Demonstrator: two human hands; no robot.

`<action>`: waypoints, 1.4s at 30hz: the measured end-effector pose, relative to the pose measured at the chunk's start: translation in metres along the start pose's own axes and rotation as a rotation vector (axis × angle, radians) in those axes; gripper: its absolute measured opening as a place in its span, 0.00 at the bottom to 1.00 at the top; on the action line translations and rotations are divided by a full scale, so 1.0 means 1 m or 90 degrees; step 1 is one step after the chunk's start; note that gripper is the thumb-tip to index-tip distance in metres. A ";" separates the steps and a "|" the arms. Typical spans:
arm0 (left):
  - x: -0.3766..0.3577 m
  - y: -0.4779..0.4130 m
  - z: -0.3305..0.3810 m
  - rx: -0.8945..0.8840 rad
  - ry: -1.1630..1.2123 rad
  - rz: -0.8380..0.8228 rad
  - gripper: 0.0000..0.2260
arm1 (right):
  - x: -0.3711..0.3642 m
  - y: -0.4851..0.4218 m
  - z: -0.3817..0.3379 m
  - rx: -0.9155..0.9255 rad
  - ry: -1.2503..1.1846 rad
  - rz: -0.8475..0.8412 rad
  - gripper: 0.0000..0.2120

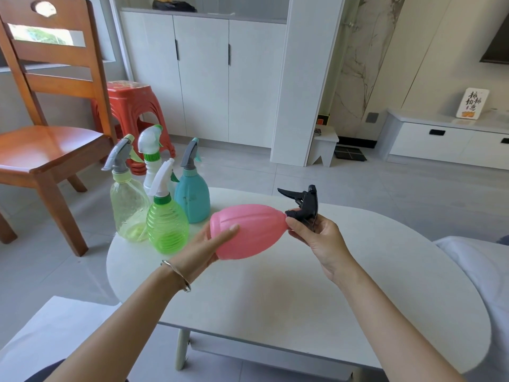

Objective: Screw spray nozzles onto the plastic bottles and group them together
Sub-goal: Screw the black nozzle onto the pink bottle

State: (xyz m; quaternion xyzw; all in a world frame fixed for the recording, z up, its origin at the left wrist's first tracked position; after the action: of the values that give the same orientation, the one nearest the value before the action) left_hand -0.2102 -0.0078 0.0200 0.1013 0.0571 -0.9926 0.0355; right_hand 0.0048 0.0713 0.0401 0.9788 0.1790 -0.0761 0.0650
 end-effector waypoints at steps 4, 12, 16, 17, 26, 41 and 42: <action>-0.002 0.006 0.001 0.097 0.013 -0.038 0.35 | -0.003 -0.001 0.003 -0.023 -0.034 -0.005 0.07; 0.002 0.006 0.003 -0.013 -0.030 -0.059 0.37 | -0.001 -0.002 0.004 -0.053 -0.049 0.006 0.07; -0.003 0.011 0.001 0.119 0.004 -0.059 0.32 | -0.002 -0.002 0.005 -0.056 -0.049 0.012 0.08; -0.003 0.010 0.001 0.080 -0.011 -0.041 0.34 | -0.001 -0.003 0.004 -0.060 -0.053 0.019 0.08; -0.007 0.014 0.002 0.058 -0.009 -0.032 0.33 | -0.004 -0.003 0.005 -0.073 -0.040 0.016 0.08; -0.002 0.012 0.010 0.010 0.015 0.039 0.31 | -0.011 -0.001 -0.002 -0.079 -0.076 -0.008 0.11; -0.003 0.013 0.008 0.039 0.048 0.027 0.30 | -0.012 0.000 -0.003 -0.072 -0.071 -0.012 0.11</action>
State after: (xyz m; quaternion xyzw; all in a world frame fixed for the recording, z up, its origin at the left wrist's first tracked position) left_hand -0.2081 -0.0218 0.0274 0.1409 0.0261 -0.9883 0.0514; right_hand -0.0062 0.0679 0.0456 0.9660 0.1880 -0.1210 0.1296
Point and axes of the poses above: each hand's wrist, its own y-axis away from the middle knuckle, its own x-axis out of the back of the hand, z = x × y, the point moved 1 cm from there along -y, towards the middle knuckle, and after that the axes turned 11 degrees about -x, right-handed, at the moved point
